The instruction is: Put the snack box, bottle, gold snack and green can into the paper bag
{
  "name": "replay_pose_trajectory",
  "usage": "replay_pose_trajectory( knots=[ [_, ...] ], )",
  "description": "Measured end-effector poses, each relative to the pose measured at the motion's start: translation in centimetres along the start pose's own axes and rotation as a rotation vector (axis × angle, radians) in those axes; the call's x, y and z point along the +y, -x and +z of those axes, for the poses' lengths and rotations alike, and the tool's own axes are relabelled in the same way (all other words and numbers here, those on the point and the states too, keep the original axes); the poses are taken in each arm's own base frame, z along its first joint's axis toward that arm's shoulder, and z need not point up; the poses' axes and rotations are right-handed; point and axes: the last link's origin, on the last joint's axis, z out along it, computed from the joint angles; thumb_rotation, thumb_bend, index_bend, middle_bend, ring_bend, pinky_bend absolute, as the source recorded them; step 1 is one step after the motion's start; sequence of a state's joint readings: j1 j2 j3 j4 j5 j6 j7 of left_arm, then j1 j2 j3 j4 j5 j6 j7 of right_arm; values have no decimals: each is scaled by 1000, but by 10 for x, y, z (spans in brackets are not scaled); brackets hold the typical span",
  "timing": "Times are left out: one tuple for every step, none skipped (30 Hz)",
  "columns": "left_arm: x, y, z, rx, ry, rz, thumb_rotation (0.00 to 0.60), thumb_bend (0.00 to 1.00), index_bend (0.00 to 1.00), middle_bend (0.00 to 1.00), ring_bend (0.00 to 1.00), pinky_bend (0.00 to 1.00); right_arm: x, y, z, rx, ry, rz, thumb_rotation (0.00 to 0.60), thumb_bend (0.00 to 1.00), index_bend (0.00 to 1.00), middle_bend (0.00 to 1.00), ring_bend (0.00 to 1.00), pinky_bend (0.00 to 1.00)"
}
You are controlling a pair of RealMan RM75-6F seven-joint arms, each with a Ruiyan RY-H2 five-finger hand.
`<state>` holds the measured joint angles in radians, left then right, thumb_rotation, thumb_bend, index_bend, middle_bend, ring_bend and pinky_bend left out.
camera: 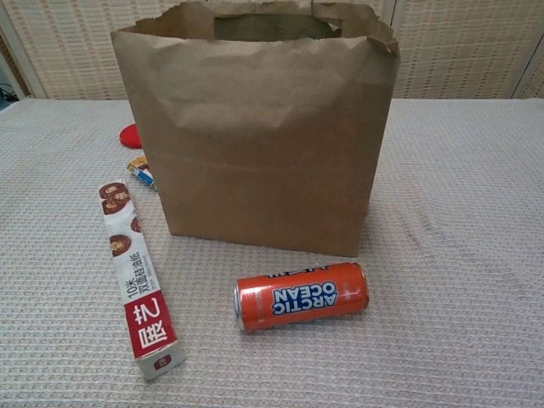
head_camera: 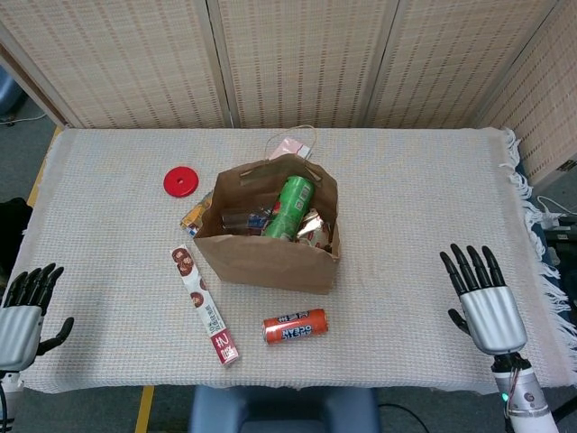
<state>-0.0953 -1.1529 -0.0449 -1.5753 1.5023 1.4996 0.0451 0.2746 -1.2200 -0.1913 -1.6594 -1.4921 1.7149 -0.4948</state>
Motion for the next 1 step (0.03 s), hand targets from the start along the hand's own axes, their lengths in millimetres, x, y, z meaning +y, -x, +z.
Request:
replay_pose_trajectory(
  knots=[
    [0, 0, 0, 0, 0, -1, 600, 351, 0, 0, 0, 0, 4, 5, -5, -7, 5, 4, 600, 38, 0, 0, 0, 0]
  ],
)
